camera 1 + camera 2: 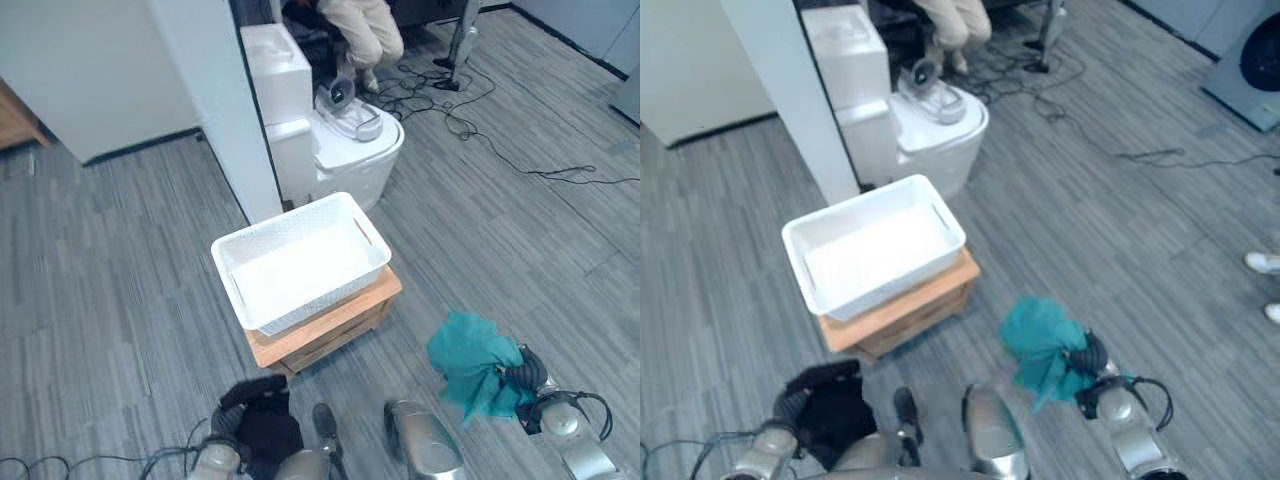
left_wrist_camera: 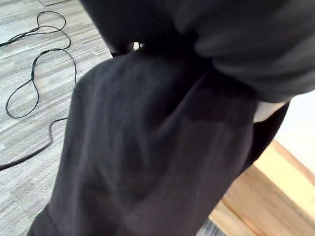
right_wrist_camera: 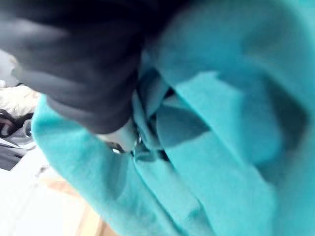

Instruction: Tidy up the quilt and then pick up the clothes from the bed and put them into the laundry hamper.

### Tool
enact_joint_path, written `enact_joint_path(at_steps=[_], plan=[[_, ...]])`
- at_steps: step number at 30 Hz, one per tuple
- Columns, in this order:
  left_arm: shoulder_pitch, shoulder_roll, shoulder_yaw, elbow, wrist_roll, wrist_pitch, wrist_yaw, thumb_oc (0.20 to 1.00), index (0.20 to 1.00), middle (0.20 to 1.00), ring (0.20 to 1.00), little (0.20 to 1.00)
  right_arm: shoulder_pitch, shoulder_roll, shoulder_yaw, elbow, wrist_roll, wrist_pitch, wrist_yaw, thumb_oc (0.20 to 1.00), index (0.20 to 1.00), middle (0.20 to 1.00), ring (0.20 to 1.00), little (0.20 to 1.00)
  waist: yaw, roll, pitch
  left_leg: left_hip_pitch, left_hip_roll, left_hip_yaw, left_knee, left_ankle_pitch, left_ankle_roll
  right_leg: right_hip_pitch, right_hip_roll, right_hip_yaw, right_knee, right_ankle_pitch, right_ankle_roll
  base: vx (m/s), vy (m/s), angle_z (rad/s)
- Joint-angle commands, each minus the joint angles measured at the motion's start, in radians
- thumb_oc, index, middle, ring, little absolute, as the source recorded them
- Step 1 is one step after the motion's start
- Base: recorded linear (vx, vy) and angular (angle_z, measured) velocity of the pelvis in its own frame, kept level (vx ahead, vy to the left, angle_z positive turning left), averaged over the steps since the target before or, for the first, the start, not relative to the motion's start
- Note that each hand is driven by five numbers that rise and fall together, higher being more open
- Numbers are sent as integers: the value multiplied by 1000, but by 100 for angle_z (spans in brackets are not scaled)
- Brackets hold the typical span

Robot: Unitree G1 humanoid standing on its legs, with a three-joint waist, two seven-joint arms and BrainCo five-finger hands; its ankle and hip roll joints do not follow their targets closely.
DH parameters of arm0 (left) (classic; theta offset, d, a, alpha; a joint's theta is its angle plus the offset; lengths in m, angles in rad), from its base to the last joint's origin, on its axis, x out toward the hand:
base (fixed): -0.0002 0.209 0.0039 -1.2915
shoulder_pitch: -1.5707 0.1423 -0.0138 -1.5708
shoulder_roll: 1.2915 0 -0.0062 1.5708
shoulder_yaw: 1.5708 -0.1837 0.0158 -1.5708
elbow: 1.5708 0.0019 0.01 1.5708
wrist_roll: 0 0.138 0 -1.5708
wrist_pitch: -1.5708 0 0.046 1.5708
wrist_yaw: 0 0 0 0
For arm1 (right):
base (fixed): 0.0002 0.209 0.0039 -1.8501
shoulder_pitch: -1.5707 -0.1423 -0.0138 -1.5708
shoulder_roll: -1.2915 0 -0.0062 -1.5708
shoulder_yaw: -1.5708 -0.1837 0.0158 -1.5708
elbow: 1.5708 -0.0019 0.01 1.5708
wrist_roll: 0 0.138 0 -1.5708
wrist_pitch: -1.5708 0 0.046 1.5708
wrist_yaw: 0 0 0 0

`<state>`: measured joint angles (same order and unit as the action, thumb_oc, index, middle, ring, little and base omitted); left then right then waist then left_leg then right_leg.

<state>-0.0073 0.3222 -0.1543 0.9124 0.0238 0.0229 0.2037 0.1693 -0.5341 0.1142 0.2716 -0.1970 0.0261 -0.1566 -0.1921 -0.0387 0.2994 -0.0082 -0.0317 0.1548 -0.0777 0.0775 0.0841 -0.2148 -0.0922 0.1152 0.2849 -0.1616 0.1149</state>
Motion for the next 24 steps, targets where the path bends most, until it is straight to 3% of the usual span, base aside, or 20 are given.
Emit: enact_joint_path(at_steps=[1, 5, 9, 11, 12, 14, 16, 19, 20, 21, 24], plan=[[-8, 33, -3, -10, 28, -38, 27, 200, 200, 200, 200, 200, -108, -52, -66, -38, -34, -74, -45, 200, 200, 200, 200, 200, 24, -40, -40, 97, 83, 9, 47, -154, -138, 125, -31, -10, -180, 122, 77, 78, -198, 117], [26, 19, 34, 0, 15, -46, 30, 200, 200, 200, 200, 200, -140, -116, -130, -211, -67, -108, -46, 200, 200, 200, 200, 200, 40, -39, -67, 110, 106, 17, 58, -157, -147, 181, -18, -41, -245, 132, 60, 84, -113, 33], [47, 4, 39, 10, 0, -46, 25, 200, 200, 200, 200, 200, -221, -159, -90, -295, -66, -132, -15, 200, 200, 200, 200, 200, 56, -29, -79, 122, 124, 10, 38, -141, -159, 212, -13, -59, -270, 130, 51, 86, -70, 3], [49, -1, 26, 23, -27, -47, 34, 200, 200, 200, 200, 200, -364, -200, 6, -327, -60, -144, 6, 200, 200, 200, 200, 200, 85, -25, -88, 132, 137, 3, 20, -124, -170, 230, -8, -69, -277, 126, 44, 59, -48, 21], [48, -3, 31, 23, -28, -47, 34, 200, 200, 200, 200, 200, -375, -201, 15, -319, -59, -146, 4, 200, 200, 200, 200, 200, 80, -25, -85, 135, 138, 2, 18, -123, -170, 232, -8, -70, -278, 126, 44, 50, -39, 9], [46, -5, 16, 3, -73, -57, 48, 200, 200, 200, 200, 200, -528, -195, 136, -296, -45, -142, 20, 200, 200, 200, 200, 200, 110, -20, -90, 138, 146, -5, 3, -110, -178, 246, -7, -82, -283, 123, 40, 38, -30, 11], [46, -6, 21, 3, -74, -57, 48, 200, 200, 200, 200, 200, -540, -193, 145, -288, -44, -144, 17, 200, 200, 200, 200, 200, 103, -20, -88, 138, 146, -6, 3, -110, -178, 247, -7, -84, -284, 122, 39, 14, -21, 12], [52, 4, 14, -124, -151, -97, 73, 200, 200, 200, 200, 200, -764, -108, 300, -184, -34, -124, 9, 200, 200, 200, 200, 200, 149, -8, -76, 118, 155, -34, -8, -89, -189, 248, -12, -117, -285, 117, 32, -11, -48, 24], [52, 4, 15, -125, -151, -97, 73, 200, 200, 200, 200, 200, -765, -108, 302, -183, -34, -125, 8, 200, 200, 200, 200, 200, 148, -8, -76, 117, 155, -35, -8, -89, -189, 248, -12, -117, -285, 117, 32, -56, -29, 27], [54, 9, 17, -173, -178, -114, 92, 200, 200, 200, 200, 200, -817, -38, 348, -99, -14, -116, -2, 200, 200, 200, 200, 200, 171, -1, -67, 101, 154, -49, -10, -82, -191, 242, -16, -132, -285, 117, 31, -89, -21, 38], [47, 22, 23, -251, -233, -158, 123, 200, 200, 200, 200, 200, -871, 49, 394, 80, 1, -89, -33, 200, 200, 200, 200, 200, 221, 19, -38, 56, 145, -86, -10, -64, -193, 224, -26, -168, -286, 121, 32, -112, -25, 39]])
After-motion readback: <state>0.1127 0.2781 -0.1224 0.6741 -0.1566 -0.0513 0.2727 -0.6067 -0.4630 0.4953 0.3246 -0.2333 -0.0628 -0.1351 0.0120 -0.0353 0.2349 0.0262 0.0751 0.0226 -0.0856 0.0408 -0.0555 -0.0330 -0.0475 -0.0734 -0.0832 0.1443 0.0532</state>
